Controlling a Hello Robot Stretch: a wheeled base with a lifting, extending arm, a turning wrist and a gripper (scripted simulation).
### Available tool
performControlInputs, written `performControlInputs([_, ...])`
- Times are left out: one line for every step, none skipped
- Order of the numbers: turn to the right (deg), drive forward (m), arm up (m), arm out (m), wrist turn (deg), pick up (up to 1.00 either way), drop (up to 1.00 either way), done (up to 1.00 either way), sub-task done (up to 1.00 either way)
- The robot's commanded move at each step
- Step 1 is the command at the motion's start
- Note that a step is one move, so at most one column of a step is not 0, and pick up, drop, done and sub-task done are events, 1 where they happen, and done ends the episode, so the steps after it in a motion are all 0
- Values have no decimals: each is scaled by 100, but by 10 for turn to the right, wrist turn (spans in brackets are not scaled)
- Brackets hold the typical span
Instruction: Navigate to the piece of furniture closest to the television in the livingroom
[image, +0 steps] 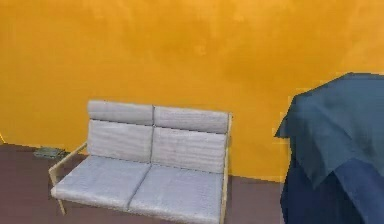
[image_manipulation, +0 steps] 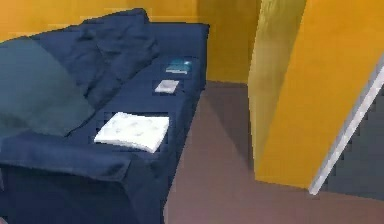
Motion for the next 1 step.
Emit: performControlInputs([450, 0, 0, 0, 0, 0, 0, 0, 0])
